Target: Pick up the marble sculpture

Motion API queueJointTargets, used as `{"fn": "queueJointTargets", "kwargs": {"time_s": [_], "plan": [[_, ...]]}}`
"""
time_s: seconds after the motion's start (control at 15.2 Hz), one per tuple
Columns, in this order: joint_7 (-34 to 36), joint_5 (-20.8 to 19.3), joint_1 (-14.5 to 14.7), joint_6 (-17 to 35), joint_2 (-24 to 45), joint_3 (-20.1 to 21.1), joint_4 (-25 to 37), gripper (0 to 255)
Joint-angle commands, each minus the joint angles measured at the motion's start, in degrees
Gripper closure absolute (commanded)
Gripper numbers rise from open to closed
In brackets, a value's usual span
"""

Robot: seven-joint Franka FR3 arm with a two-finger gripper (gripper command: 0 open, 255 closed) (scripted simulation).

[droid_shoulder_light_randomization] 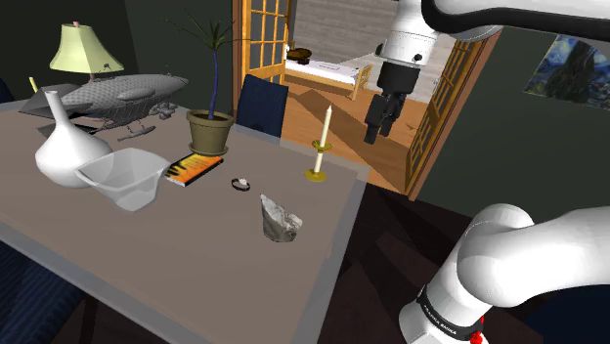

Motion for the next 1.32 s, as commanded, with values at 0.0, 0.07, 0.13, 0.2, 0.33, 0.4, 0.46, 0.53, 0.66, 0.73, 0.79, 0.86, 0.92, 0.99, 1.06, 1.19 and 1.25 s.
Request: {"fn": "queueJointTargets", "kwargs": {"time_s": [0.0, 0.07, 0.13, 0.2, 0.33, 0.4, 0.46, 0.53, 0.66, 0.73, 0.79, 0.86, 0.92, 0.99, 1.06, 1.19, 1.25], "plan": [[0.0, 0.0, 0.0, 0.0, 0.0, 0.0, 0.0, 0], [0.3, 0.2, 0.3, 2.5, -0.3, 0.8, -1.9, 0], [0.7, 0.3, 0.6, 5.0, -0.4, 1.6, -3.7, 0], [1.1, 0.5, 0.9, 7.6, -0.4, 2.4, -5.5, 0], [1.8, 0.8, 1.6, 12.8, -0.1, 4.0, -8.7, 0], [2.2, 0.9, 1.9, 15.5, 0.2, 4.9, -10.2, 0], [2.6, 1.0, 2.3, 18.2, 0.6, 5.7, -11.6, 0], [3.0, 1.1, 2.6, 20.9, 1.2, 6.6, -13.0, 0], [4.0, 1.2, 3.1, 26.5, 2.9, 8.4, -15.3, 0], [4.5, 1.2, 3.4, 29.4, 3.9, 9.3, -16.4, 0], [5.1, 1.1, 3.6, 32.3, 5.0, 10.3, -17.3, 0], [5.7, 1.0, 3.7, 35.2, 6.3, 11.2, -18.1, 0], [6.3, 0.8, 3.8, 38.1, 7.8, 12.2, -18.8, 0], [7.1, 0.4, 3.8, 41.1, 9.4, 13.3, -19.4, 0], [7.9, 0.0, 3.7, 44.1, 11.1, 14.4, -19.9, 0], [9.8, -1.3, 3.2, 50.0, 14.9, 16.7, -20.6, 0], [11.0, -2.3, 2.7, 52.9, 17.0, 17.9, -20.7, 0]]}}
